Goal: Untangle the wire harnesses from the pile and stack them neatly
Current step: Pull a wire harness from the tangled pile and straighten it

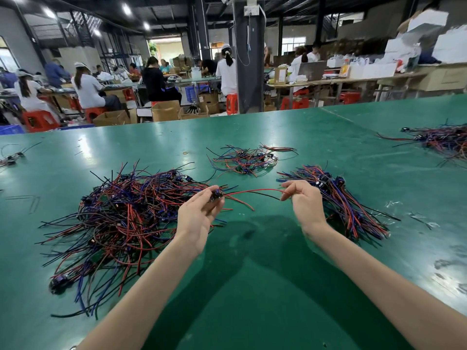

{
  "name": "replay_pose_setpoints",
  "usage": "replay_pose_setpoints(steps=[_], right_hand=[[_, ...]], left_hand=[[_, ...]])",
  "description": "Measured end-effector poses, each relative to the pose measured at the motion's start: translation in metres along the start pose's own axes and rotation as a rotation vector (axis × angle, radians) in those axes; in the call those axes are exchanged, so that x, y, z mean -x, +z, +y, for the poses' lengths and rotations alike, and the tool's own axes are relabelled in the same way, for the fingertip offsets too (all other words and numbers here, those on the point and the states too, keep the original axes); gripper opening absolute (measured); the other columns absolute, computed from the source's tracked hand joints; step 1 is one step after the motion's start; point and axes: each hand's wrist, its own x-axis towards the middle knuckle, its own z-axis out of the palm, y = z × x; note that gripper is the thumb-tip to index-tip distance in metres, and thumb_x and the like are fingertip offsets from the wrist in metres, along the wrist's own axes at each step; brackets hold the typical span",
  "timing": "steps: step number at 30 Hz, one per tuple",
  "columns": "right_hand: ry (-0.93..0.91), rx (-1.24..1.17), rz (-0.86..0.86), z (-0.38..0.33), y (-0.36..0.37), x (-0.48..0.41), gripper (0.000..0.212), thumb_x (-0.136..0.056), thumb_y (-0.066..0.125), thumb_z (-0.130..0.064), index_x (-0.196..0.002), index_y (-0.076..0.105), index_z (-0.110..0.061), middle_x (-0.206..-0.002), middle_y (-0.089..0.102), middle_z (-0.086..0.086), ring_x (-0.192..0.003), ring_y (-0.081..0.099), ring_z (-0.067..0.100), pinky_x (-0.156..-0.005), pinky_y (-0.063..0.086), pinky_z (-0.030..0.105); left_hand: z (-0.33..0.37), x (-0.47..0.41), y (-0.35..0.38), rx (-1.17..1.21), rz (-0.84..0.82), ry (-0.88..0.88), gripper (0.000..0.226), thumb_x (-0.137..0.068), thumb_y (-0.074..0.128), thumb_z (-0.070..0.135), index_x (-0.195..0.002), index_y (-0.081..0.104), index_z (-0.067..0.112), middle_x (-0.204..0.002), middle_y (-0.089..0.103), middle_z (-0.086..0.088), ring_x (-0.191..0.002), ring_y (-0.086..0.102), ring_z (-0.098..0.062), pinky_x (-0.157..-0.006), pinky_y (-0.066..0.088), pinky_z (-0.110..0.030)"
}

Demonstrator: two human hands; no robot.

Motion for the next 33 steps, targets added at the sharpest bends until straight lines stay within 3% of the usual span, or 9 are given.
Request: replay_pose_setpoints(steps=[4,7,12,14,20,25,29,33], right_hand=[[0.297,-0.465,-0.084,-0.006,0.0,0.0,0.032,-0.083,0.032,0.016,-0.075,0.056,-0.003,-0.071,0.066,0.013,-0.063,0.065,0.024,-0.06,0.057,0.027],[0.465,-0.623,-0.314,-0.013,-0.006,0.002,0.019,-0.098,0.036,-0.008,-0.093,0.054,-0.007,-0.073,0.07,0.012,-0.058,0.067,0.021,-0.057,0.058,0.029],[0.61,-0.35,-0.912,-0.026,-0.008,0.014,0.028,-0.088,0.052,-0.031,-0.095,0.065,-0.007,-0.083,0.07,0.006,-0.067,0.066,0.016,-0.06,0.056,0.028],[0.604,-0.259,-1.041,-0.027,-0.006,0.022,0.03,-0.085,0.055,-0.039,-0.088,0.067,-0.012,-0.081,0.069,0.005,-0.068,0.066,0.016,-0.06,0.054,0.028],[0.459,-0.196,-0.99,-0.027,0.001,0.033,0.025,-0.08,0.065,-0.037,-0.074,0.059,-0.013,-0.063,0.064,0.007,-0.044,0.057,0.011,-0.042,0.047,0.02],[0.452,-0.19,-0.95,-0.026,0.007,0.036,0.026,-0.076,0.068,-0.037,-0.06,0.066,-0.016,-0.068,0.061,0.017,-0.05,0.062,0.016,-0.047,0.05,0.023],[0.442,-0.191,-0.936,-0.025,0.01,0.038,0.025,-0.071,0.07,-0.042,-0.073,0.071,-0.017,-0.07,0.068,0.013,-0.054,0.064,0.017,-0.048,0.05,0.024],[0.428,-0.176,-0.93,-0.023,0.01,0.039,0.027,-0.07,0.072,-0.038,-0.078,0.063,-0.013,-0.069,0.069,0.011,-0.052,0.063,0.015,-0.048,0.051,0.024]], left_hand=[[0.006,0.006,-0.004,0.096,-0.062,-0.197,0.02,-0.094,0.048,0.006,-0.094,0.067,-0.002,-0.08,0.066,-0.011,-0.065,0.066,-0.017,-0.063,0.057,-0.019],[0.008,0.01,-0.002,0.112,-0.132,-0.332,0.019,-0.089,0.053,0.008,-0.088,0.07,0.0,-0.076,0.064,-0.011,-0.058,0.063,-0.016,-0.057,0.056,-0.019],[-0.002,0.017,0.003,-0.081,-0.329,-0.334,0.017,-0.074,0.058,0.01,-0.075,0.074,0.005,-0.076,0.066,-0.006,-0.061,0.06,-0.011,-0.058,0.054,-0.017],[-0.01,0.019,0.005,-0.168,-0.373,-0.286,0.016,-0.074,0.059,0.008,-0.08,0.073,0.006,-0.076,0.069,-0.005,-0.063,0.062,-0.011,-0.059,0.055,-0.019],[-0.017,0.022,0.007,-0.261,-0.335,-0.151,0.039,-0.079,0.062,-0.004,-0.113,0.057,0.015,-0.076,0.066,-0.006,-0.063,0.065,-0.011,-0.057,0.051,-0.019],[-0.018,0.019,0.006,-0.198,-0.238,-0.142,0.054,-0.086,0.054,-0.012,-0.135,0.039,0.004,-0.081,0.061,-0.01,-0.061,0.065,-0.013,-0.06,0.054,-0.019],[-0.022,0.017,0.004,-0.25,-0.201,-0.099,0.076,-0.085,0.056,-0.012,-0.148,0.018,0.008,-0.082,0.064,-0.01,-0.065,0.064,-0.012,-0.06,0.054,-0.02],[-0.026,0.017,0.003,-0.35,-0.208,-0.002,0.095,-0.082,0.063,-0.009,-0.151,0.003,0.013,-0.076,0.068,-0.004,-0.065,0.064,-0.009,-0.059,0.053,-0.021]])
